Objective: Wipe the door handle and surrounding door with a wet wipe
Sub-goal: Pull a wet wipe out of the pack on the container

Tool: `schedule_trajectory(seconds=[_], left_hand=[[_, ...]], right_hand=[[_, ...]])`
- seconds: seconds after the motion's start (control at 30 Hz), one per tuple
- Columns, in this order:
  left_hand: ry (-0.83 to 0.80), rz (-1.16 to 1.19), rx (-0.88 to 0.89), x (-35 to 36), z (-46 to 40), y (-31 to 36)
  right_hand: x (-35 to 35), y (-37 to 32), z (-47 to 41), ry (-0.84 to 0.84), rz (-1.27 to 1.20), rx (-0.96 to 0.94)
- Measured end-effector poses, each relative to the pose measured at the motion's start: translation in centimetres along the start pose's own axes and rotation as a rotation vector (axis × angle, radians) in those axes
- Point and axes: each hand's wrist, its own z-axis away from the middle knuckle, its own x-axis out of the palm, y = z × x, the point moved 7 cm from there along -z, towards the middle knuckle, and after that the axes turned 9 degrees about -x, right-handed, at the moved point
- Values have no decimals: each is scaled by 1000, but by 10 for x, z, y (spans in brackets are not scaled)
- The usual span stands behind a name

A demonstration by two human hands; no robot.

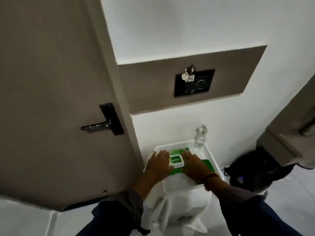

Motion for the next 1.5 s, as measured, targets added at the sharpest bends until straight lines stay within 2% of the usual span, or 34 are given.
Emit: schedule_trajectory(seconds=[0.1, 0.27, 0.5, 0.57, 0.67, 0.8, 0.93, 1.07, 1.17, 1.2, 1.23, 1.3, 1.37, 1.5], left_hand=[[-77, -123, -1, 42, -21, 18], [-77, -154, -53, 68, -43, 35], [-66, -118, 56, 58, -65, 27], [-91, -64, 15, 46, -72, 18], [-62, 32, -76, 28, -84, 10], [-23, 166, -163, 17, -94, 3], [-18, 197, -182, 23, -96, -2], [-36, 284, -177, 28, -97, -5], [-46, 281, -99, 34, -91, 1], [-60, 246, -61, 37, -87, 5], [-81, 182, -16, 42, -82, 10], [-113, -17, 77, 54, -71, 19], [-114, -157, 111, 63, -64, 24], [-100, -294, 138, 72, -58, 27]], right_hand=[[37, 23, -12, -126, 53, -9], [64, 41, -26, -149, 92, -63], [60, 43, -33, -15, 234, -154], [48, 40, -39, 17, 286, -152], [31, 36, -47, 67, 267, -59], [26, 25, -52, 186, 255, -82], [30, 23, -60, 115, 78, -62], [20, 27, -54, 218, -44, -179], [4, 36, -31, 399, -29, -277], [4, 38, -25, 406, -29, -312], [7, 38, -23, 369, -43, -354], [20, 39, -24, 189, -82, -407], [35, 38, -26, 26, -13, -388], [33, 29, -34, -5, 9, -341]])
